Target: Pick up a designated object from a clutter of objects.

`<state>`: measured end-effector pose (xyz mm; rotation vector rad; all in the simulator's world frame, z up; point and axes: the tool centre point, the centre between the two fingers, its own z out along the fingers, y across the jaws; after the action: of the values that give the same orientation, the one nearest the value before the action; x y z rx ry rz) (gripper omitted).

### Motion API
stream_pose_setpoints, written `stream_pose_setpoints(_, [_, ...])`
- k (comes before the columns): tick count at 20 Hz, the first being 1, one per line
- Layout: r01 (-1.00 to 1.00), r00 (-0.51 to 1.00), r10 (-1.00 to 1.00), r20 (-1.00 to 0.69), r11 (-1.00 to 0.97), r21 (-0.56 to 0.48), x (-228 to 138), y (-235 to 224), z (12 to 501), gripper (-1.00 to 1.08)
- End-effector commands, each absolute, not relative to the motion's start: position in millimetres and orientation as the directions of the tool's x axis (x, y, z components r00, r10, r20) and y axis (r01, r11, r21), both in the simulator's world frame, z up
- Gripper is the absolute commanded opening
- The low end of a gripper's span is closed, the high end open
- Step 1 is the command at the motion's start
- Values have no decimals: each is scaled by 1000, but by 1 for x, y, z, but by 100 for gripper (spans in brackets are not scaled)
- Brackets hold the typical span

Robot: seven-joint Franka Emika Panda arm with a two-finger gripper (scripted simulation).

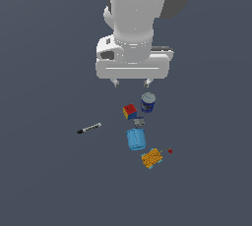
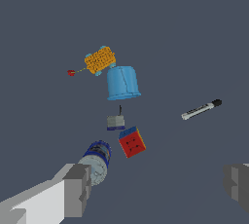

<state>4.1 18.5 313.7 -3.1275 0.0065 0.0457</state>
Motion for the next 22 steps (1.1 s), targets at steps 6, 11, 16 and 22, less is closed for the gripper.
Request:
stream_pose_setpoints(6, [31,999,31,-17,-1000,-4,6,25,319,100])
stream_pose_setpoints(11, [72,997,72,-3,-997,9,9,32,325,100])
stream_pose_setpoints(16, [67,998,67,-4,-998,7,8,32,323,100])
stream_pose_setpoints(22, [59,998,59,-4,-998,8,4,39,307,100])
